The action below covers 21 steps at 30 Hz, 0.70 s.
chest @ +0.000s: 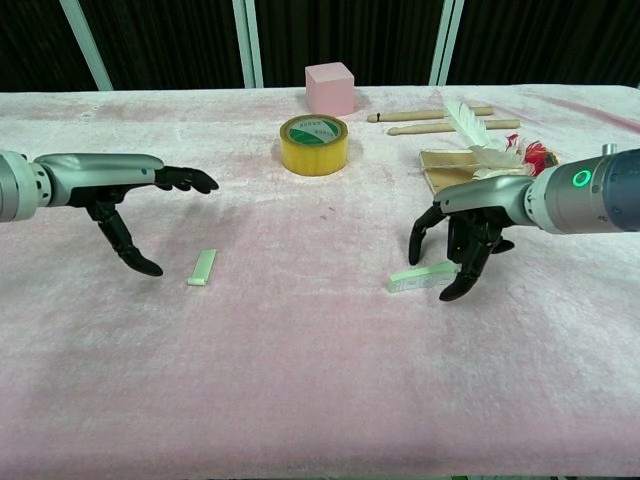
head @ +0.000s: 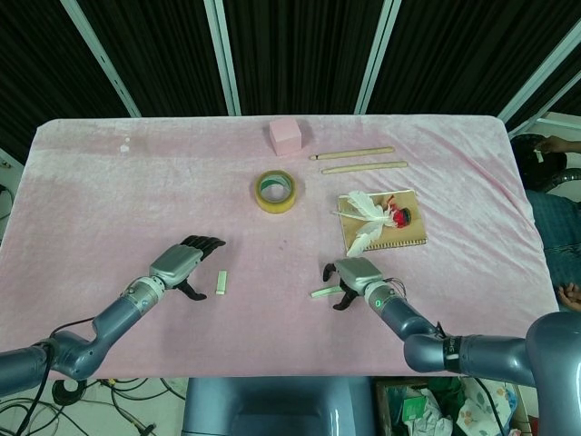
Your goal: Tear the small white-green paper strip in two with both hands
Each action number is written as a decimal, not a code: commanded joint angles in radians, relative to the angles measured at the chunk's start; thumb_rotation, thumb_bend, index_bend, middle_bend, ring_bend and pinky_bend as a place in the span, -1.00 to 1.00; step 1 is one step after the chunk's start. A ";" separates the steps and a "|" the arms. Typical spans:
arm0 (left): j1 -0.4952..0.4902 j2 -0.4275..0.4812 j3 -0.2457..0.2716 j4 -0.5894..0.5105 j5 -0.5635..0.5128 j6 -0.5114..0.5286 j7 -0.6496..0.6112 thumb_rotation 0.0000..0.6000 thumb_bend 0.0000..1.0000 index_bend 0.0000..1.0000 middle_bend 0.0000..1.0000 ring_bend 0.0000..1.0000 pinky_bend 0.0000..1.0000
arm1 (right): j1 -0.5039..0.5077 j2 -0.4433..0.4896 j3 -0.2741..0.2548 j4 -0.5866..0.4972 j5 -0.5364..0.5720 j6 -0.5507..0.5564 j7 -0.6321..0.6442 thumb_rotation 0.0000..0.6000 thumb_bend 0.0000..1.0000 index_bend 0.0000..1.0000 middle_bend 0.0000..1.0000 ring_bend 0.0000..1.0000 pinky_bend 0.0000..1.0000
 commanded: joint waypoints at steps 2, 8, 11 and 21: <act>0.000 0.052 -0.016 -0.053 -0.018 0.009 0.012 1.00 -0.81 -0.99 -0.95 -1.00 -1.00 | -0.013 0.050 0.015 -0.029 -0.001 0.006 0.024 1.00 -0.78 -0.84 0.80 0.85 0.68; 0.023 0.167 -0.046 -0.160 0.003 0.070 -0.001 1.00 -0.81 -0.95 -0.95 -1.00 -1.00 | -0.065 0.206 0.032 -0.113 -0.072 0.061 0.053 1.00 -0.78 -0.84 0.18 0.40 0.17; 0.049 0.245 -0.050 -0.217 0.037 0.132 0.019 1.00 -0.81 -0.93 -0.94 -1.00 -1.00 | -0.091 0.327 0.003 -0.185 -0.102 0.082 0.032 1.00 -0.78 -0.84 -0.20 0.03 -0.20; 0.282 0.474 0.030 -0.413 0.178 0.473 0.109 1.00 -0.80 -0.89 -0.94 -1.00 -1.00 | -0.420 0.544 -0.077 -0.344 -0.437 0.509 0.127 1.00 -0.78 -0.84 -0.68 -0.54 -0.61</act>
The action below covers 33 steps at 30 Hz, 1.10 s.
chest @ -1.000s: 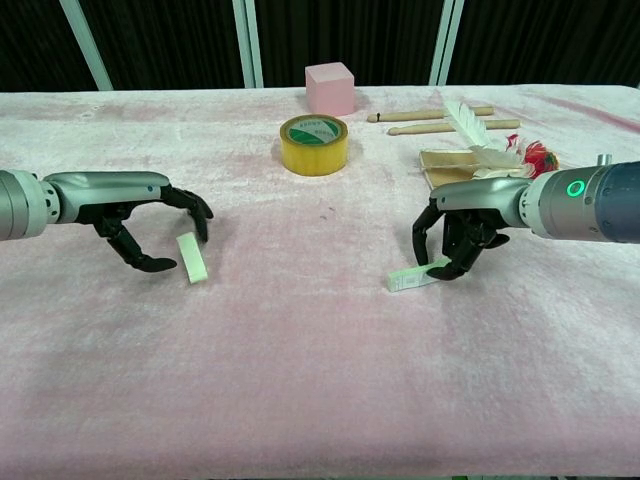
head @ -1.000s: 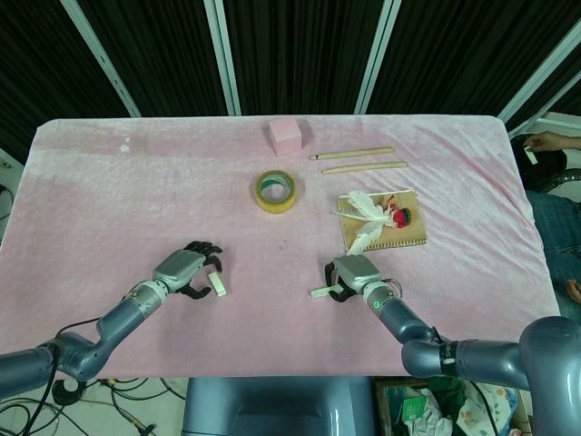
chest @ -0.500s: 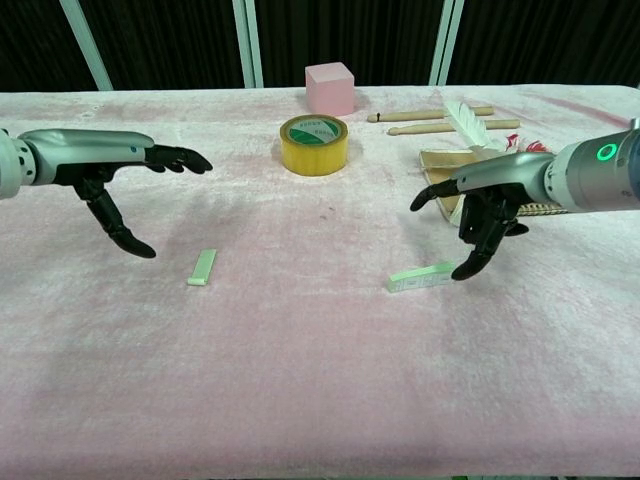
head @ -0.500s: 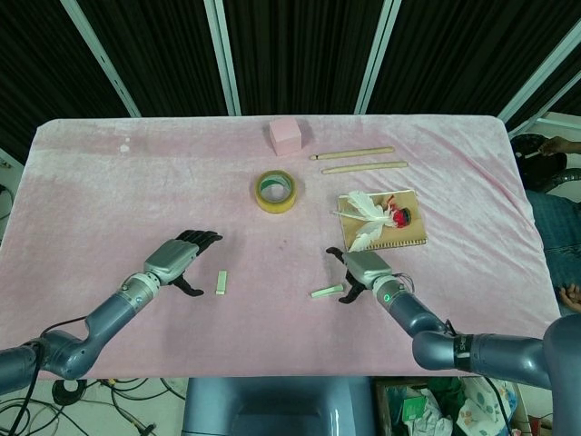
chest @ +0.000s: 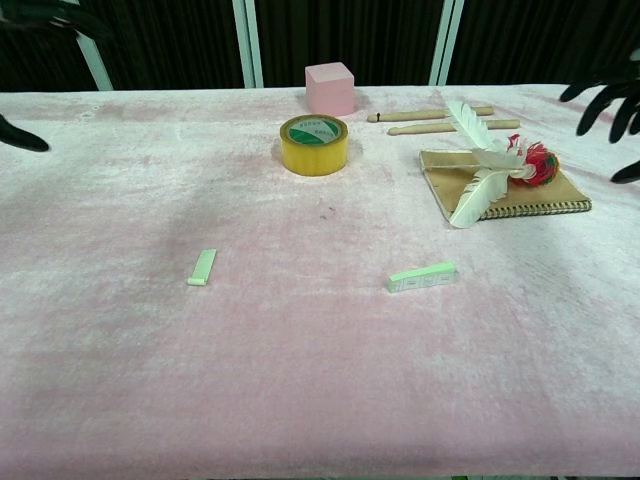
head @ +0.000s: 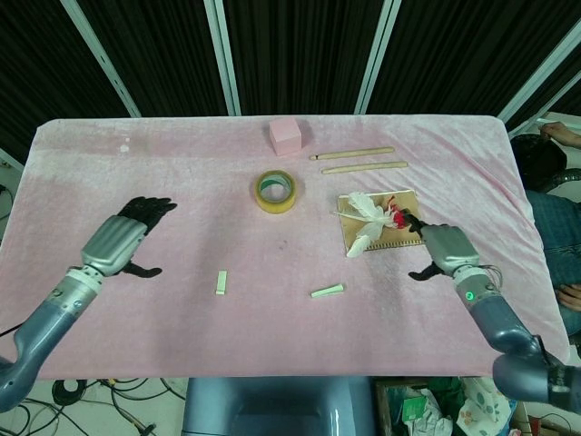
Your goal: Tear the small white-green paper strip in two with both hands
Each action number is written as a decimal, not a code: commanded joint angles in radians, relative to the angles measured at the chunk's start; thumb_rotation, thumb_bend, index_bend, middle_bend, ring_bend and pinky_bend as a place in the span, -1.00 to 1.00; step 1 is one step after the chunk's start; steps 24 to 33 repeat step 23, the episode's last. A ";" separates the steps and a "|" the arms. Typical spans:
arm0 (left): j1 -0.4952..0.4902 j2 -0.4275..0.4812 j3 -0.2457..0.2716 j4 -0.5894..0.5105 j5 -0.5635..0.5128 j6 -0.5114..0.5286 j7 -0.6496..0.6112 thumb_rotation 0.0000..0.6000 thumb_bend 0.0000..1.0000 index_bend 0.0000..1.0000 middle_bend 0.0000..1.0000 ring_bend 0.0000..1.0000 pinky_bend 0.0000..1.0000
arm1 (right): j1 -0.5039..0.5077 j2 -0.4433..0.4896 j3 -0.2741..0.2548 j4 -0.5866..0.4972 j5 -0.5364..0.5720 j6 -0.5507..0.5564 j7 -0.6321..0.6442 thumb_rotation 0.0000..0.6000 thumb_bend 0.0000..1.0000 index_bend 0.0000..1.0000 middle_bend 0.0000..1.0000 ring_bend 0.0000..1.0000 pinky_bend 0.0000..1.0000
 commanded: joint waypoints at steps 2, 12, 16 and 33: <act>0.175 0.080 0.070 -0.072 0.079 0.208 0.034 1.00 -0.80 -0.89 -0.94 -1.00 -1.00 | -0.264 0.077 -0.072 -0.051 -0.298 0.312 0.104 1.00 -0.78 -0.84 -0.71 -0.56 -0.63; 0.406 0.035 0.174 -0.001 0.126 0.399 -0.022 1.00 -0.80 -0.89 -0.94 -1.00 -1.00 | -0.585 -0.085 -0.127 0.136 -0.574 0.713 0.145 1.00 -0.78 -0.85 -0.74 -0.57 -0.72; 0.472 -0.007 0.181 0.035 0.148 0.475 -0.041 1.00 -0.80 -0.89 -0.95 -1.00 -1.00 | -0.652 -0.151 -0.118 0.185 -0.624 0.795 0.099 1.00 -0.78 -0.85 -0.74 -0.57 -0.72; 0.515 -0.030 0.167 0.093 0.215 0.550 -0.096 1.00 -0.80 -0.79 -0.97 -1.00 -1.00 | -0.705 -0.176 -0.099 0.214 -0.638 0.798 0.100 1.00 -0.78 -0.86 -0.74 -0.57 -0.72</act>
